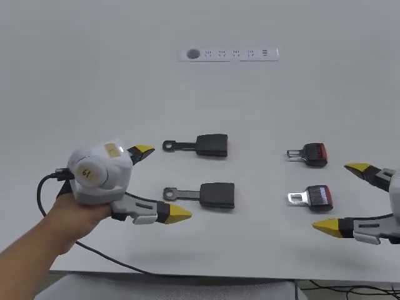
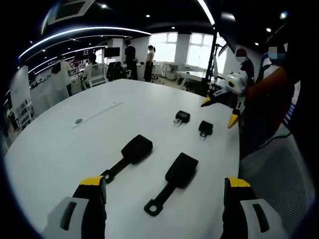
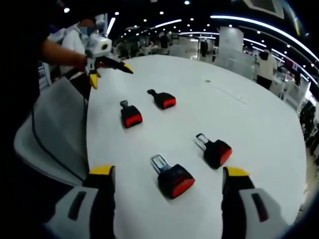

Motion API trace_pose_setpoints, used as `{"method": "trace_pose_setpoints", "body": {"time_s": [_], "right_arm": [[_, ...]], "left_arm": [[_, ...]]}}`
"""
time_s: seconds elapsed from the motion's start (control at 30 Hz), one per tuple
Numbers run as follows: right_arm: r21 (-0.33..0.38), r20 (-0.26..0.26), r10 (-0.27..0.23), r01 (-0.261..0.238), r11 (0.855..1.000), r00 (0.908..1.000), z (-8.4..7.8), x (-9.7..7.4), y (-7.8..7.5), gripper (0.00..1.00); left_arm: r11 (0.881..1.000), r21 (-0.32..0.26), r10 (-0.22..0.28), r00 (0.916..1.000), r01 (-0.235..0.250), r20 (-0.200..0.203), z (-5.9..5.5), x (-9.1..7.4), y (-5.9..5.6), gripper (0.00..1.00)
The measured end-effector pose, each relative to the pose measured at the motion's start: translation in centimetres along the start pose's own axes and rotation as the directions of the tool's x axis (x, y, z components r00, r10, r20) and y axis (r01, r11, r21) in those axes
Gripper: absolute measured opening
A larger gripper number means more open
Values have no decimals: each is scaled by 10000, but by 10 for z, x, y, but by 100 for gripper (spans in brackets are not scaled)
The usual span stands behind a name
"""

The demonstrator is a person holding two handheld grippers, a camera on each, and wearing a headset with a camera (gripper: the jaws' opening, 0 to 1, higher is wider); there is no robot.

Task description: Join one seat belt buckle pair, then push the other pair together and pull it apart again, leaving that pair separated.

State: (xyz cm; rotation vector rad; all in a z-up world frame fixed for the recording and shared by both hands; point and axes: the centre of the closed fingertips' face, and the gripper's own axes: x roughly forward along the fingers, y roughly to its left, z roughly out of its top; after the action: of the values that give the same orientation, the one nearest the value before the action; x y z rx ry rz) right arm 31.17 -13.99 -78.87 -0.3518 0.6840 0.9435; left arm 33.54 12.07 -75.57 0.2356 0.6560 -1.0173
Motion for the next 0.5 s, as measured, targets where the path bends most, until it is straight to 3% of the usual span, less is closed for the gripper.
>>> {"method": "trace_pose_setpoints", "body": {"time_s": [0.5], "right_arm": [[-528,-649,931,-966,9939,9935,-11,15,-5,86]], "left_arm": [[9966,395,-690,9953,718,-686,-7,35,-5,100]]}}
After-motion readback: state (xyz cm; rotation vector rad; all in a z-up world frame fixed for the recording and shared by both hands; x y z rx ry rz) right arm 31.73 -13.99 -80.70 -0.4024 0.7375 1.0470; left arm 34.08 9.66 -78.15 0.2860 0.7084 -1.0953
